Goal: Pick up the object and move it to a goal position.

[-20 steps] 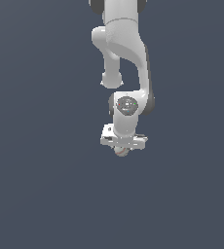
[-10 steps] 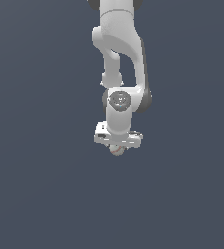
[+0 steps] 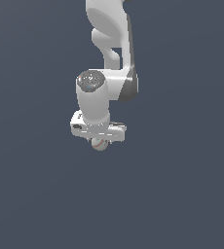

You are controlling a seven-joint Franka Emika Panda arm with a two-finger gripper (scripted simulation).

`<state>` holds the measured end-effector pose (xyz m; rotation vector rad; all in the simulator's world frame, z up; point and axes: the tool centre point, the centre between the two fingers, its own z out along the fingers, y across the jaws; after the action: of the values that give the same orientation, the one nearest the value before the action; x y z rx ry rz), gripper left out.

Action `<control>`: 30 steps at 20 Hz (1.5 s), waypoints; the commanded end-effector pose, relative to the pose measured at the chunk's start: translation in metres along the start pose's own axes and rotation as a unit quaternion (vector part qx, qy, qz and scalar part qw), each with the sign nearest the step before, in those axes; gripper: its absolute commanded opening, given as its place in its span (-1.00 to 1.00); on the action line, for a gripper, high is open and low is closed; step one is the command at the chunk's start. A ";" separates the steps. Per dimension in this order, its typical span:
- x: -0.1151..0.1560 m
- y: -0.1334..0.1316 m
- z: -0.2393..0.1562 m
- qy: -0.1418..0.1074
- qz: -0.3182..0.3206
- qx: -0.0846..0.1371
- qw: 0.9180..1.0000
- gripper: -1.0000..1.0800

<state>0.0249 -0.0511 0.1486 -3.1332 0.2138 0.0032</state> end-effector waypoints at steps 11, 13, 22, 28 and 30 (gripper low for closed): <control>0.036 0.101 -0.108 0.001 0.000 0.000 1.000 -1.00; 0.042 0.113 -0.123 0.001 0.000 0.000 1.000 -1.00; 0.059 0.153 -0.165 0.001 0.000 0.000 1.000 -1.00; 0.065 0.165 -0.177 0.001 0.000 0.000 1.000 -1.00; 0.066 0.167 -0.179 0.001 0.000 0.000 1.000 -1.00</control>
<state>0.0669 -0.2237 0.3242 -3.1337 0.2140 0.0033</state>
